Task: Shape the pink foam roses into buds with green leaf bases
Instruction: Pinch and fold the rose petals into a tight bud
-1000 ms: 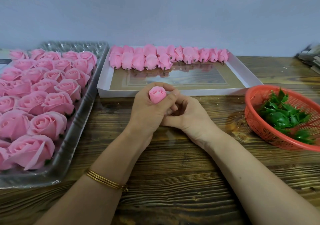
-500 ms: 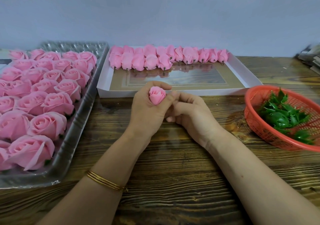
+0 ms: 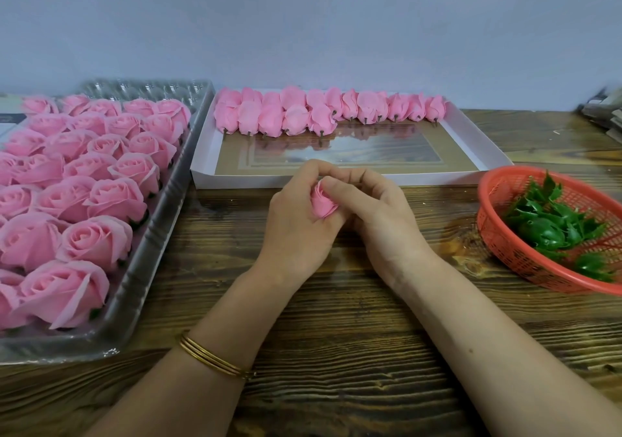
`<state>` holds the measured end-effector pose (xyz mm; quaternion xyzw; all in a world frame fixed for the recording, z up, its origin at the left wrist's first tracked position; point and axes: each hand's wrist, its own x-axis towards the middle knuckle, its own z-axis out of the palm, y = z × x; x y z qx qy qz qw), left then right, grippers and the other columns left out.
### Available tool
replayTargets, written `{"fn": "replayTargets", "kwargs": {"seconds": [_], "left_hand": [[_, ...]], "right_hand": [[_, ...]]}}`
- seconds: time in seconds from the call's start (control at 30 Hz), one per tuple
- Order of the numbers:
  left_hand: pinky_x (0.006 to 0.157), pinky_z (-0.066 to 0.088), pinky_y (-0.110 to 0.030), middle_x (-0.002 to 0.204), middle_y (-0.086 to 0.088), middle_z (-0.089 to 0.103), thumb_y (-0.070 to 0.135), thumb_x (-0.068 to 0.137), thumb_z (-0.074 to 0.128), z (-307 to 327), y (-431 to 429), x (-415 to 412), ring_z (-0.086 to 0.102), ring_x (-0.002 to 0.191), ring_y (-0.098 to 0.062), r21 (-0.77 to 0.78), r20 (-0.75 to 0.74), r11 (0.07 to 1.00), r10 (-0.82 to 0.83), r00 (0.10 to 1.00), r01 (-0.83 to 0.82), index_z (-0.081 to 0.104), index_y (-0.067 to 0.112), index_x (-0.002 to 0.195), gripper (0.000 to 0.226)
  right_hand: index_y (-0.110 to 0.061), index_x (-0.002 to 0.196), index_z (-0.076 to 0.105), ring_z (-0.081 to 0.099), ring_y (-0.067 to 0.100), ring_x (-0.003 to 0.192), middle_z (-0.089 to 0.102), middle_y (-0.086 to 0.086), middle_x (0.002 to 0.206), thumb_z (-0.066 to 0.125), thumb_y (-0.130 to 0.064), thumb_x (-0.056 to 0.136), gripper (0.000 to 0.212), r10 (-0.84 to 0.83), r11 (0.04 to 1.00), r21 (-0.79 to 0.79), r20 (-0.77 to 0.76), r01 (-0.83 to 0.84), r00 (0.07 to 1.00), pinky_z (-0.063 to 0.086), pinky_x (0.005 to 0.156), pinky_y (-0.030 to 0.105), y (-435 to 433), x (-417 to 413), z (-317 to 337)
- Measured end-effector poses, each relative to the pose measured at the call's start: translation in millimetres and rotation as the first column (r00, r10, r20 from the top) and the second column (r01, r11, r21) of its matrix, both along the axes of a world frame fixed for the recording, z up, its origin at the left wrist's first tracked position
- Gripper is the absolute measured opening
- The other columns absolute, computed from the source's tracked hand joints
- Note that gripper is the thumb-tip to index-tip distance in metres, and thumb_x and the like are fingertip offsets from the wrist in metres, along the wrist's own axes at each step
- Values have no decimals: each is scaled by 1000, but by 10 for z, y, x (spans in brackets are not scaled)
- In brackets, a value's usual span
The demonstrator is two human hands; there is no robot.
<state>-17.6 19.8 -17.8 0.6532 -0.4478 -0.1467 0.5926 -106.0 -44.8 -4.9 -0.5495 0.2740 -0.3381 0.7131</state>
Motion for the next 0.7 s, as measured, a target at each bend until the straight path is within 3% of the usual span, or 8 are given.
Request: {"fn": "replayTargets", "kwargs": {"seconds": [0.17, 0.23, 0.4, 0.53, 0.63, 0.7], "left_hand": [[73, 51, -15, 91, 12, 70, 10, 79, 75, -6, 2, 1, 64, 88, -2, 0, -9, 1000, 3, 1000, -3, 63, 28, 97, 28], [76, 53, -18, 92, 12, 70, 9, 80, 74, -6, 2, 6, 65, 89, -2, 11, -14, 1000, -12, 1000, 12, 63, 27, 98, 28], [78, 55, -22, 91, 11, 71, 9, 85, 70, -4, -2, 1, 67, 90, -3, 7, -31, 999, -42, 999, 42, 63, 30, 94, 24], [78, 54, -19, 93, 11, 71, 13, 88, 69, -1, -6, -2, 67, 90, -3, -6, -41, 999, -42, 998, 42, 64, 27, 94, 16], [75, 54, -22, 88, 10, 70, 12, 88, 69, -4, -11, 2, 66, 86, -4, -13, -37, 1000, -18, 999, 18, 64, 28, 90, 16], [72, 55, -29, 83, 6, 70, 11, 88, 68, -8, -19, 7, 67, 81, -11, -33, -63, 999, 15, 998, -17, 62, 28, 85, 18]], "right_hand": [[11, 114, 59, 64, 28, 91, 66, 21, 96, 69, -2, 82, 36, 28, 998, 48, 28, -29, 999, 50, 94, 41, -3, -7, 8], [12, 115, 58, 64, 27, 90, 66, 20, 93, 69, -2, 81, 38, 45, 997, 57, 40, -47, 998, 51, 93, 39, 0, -12, 5], [10, 110, 60, 65, 26, 86, 67, 13, 82, 70, -1, 81, 33, 81, 995, 61, 32, -83, 996, 51, 93, 41, 4, -13, 4], [6, 108, 62, 66, 28, 89, 68, 15, 86, 71, -3, 81, 30, 81, 996, 44, 16, -82, 997, 50, 97, 45, -3, -21, -7], [6, 110, 63, 67, 31, 95, 69, 19, 96, 77, -13, 76, 42, 71, 996, 52, -6, -70, 997, 49, 101, 47, 9, -11, -18], [1, 103, 67, 67, 29, 94, 71, 18, 96, 77, -25, 76, 39, 63, 997, 39, -39, -61, 997, 52, 93, 42, 12, 5, -24]]}}
